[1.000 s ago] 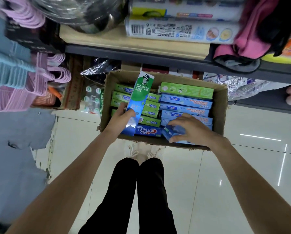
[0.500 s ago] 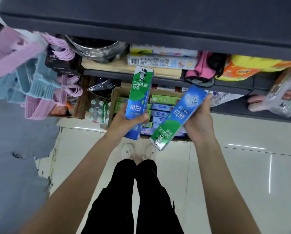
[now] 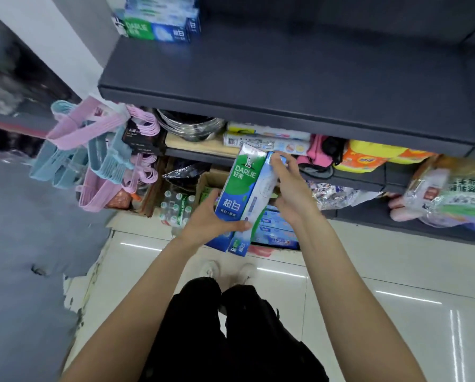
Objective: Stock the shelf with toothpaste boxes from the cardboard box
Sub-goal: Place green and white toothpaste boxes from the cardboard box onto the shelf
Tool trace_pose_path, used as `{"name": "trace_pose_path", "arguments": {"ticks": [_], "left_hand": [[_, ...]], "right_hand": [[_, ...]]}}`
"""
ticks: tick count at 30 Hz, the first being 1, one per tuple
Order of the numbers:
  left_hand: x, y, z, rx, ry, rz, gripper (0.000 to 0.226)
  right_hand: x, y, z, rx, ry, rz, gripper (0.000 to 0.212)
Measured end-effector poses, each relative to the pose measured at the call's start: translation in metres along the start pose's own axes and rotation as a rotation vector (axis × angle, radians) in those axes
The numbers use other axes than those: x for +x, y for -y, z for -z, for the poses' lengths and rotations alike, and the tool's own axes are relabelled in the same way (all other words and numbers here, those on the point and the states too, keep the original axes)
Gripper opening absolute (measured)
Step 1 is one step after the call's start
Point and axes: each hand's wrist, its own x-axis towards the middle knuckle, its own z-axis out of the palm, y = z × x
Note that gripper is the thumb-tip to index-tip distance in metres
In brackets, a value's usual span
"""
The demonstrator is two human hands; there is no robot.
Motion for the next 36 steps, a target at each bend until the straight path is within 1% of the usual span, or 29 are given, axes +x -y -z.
{"name": "trace_pose_path", "arguments": {"ticks": [3,5,7,8,10,12,13,15,16,17,20,23,25,26,27,29,32,33,35,36], "left_hand": [[-0.009,-0.008,0.027,-0.123,0.110,0.007,0.084],[-0.017,-0.016,0.043,-0.134,0.196,-0.004,0.079],[-0.020,-0.022,0.055,-0.107,0.217,-0.016,0.072],[-0.019,-0.023,0.060,-0.080,0.180,-0.019,0.071],[-0.013,-0.024,0.072,-0.043,0.033,-0.027,0.074],[-0.007,-0.021,0.088,-0.059,-0.191,-0.034,0.070],[-0.005,-0.020,0.097,-0.086,-0.307,-0.028,0.067],[-0.002,-0.020,0.120,-0.144,-0.487,-0.040,0.058],[0.000,-0.019,0.132,-0.168,-0.537,-0.063,0.051],[0.002,-0.018,0.143,-0.197,-0.557,-0.083,0.046],[0.017,-0.017,0.175,-0.265,-0.498,-0.106,0.037],[0.039,-0.024,0.202,-0.310,-0.457,-0.083,0.030],[0.056,-0.027,0.220,-0.342,-0.436,0.005,0.036],[0.065,-0.028,0.230,-0.400,-0.401,0.046,0.043],[0.072,-0.028,0.239,-0.488,-0.349,0.069,0.044],[0.081,-0.033,0.255,-0.665,-0.252,0.082,0.038],[0.095,-0.036,0.275,-0.731,-0.216,0.088,0.036],[0.098,-0.037,0.281,-0.729,-0.209,0.080,0.036],[0.101,-0.039,0.291,-0.701,-0.219,0.077,0.039],[0.101,-0.041,0.294,-0.686,-0.235,0.069,0.040]], "right_hand": [[-0.001,0.022,0.008,-0.187,0.223,0.021,0.023],[-0.001,0.038,0.010,-0.382,0.306,0.036,0.033],[0.001,0.048,0.005,-0.495,0.345,0.019,0.036],[0.002,0.051,0.002,-0.519,0.334,0.014,0.036],[0.006,0.052,-0.002,-0.530,0.249,0.033,0.028],[0.013,0.052,-0.002,-0.463,0.143,0.056,0.014],[0.017,0.052,-0.002,-0.407,0.092,0.055,0.011],[0.027,0.053,-0.005,-0.296,0.002,0.040,0.018],[0.033,0.053,-0.011,-0.252,-0.034,0.042,0.022],[0.039,0.053,-0.019,-0.207,-0.056,0.050,0.022],[0.058,0.054,-0.060,-0.053,-0.099,0.099,0.009],[0.090,0.061,-0.116,-0.029,-0.144,0.172,0.006],[0.117,0.069,-0.157,-0.007,-0.159,0.195,0.006],[0.133,0.074,-0.177,0.013,-0.160,0.196,0.006],[0.147,0.078,-0.195,0.032,-0.168,0.195,0.009],[0.179,0.088,-0.228,0.044,-0.193,0.195,0.016],[0.219,0.101,-0.260,0.064,-0.239,0.159,0.025],[0.230,0.104,-0.267,0.009,-0.285,0.162,0.031],[0.246,0.110,-0.274,-0.249,-0.401,0.217,0.043],[0.253,0.114,-0.275,-0.364,-0.445,0.247,0.045]]}}
